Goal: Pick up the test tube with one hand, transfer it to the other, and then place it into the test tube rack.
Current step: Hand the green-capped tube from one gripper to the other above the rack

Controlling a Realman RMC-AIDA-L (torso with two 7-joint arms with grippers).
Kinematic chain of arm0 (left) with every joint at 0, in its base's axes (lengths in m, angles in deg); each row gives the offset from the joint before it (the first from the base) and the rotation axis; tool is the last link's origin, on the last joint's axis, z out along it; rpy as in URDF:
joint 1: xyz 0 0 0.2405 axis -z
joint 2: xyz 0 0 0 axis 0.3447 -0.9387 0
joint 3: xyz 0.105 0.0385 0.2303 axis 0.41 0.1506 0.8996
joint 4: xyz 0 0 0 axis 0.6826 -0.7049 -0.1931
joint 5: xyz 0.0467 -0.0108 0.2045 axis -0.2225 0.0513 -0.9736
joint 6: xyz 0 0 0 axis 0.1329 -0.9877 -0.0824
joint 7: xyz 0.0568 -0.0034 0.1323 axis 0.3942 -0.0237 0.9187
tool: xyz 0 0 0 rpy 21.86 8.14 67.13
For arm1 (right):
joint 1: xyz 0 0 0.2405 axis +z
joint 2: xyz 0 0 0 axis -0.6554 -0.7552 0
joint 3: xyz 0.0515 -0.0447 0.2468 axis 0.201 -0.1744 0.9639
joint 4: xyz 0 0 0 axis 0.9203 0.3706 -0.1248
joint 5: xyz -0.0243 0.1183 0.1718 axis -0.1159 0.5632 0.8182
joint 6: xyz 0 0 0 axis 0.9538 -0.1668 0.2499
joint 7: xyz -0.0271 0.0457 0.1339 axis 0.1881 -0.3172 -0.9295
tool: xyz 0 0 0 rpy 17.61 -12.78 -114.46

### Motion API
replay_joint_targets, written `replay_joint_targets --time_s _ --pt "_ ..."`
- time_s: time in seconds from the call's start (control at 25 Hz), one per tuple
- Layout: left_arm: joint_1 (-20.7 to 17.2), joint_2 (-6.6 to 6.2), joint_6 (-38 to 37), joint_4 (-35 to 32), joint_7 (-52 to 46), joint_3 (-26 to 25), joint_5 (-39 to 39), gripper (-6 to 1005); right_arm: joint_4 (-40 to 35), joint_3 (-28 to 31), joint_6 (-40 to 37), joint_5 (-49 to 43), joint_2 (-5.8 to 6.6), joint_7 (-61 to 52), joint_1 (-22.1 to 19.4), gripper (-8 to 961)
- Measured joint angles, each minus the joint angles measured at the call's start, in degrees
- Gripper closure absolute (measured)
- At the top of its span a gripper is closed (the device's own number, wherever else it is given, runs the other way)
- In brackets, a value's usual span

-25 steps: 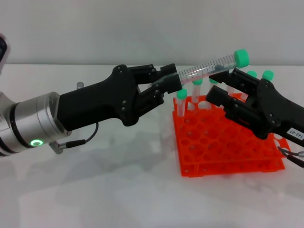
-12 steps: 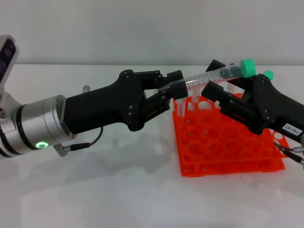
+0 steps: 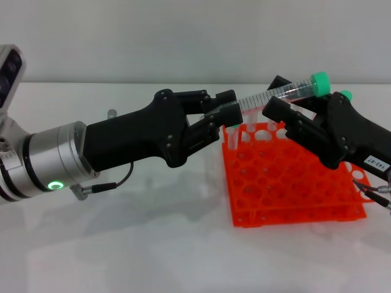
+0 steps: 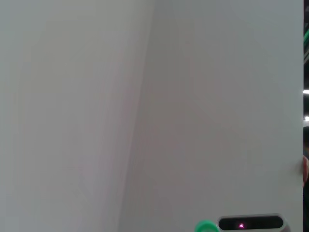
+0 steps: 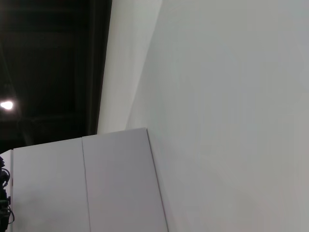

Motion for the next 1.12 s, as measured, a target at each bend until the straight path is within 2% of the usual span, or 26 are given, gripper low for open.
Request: replay_joint_targets --time_s 0.64,1.12 --pt "1.5 -0.07 1.4 2.8 1.2 0.1 -0.6 796 -0.1 -2.2 0.0 2.4 -0.01 0.0 0.0 632" --pt "1.9 -0.04 1.8 2.8 0.9 1.8 -0.6 797 0.0 -2.4 0.5 2.8 -0.01 2.0 -0.1 670"
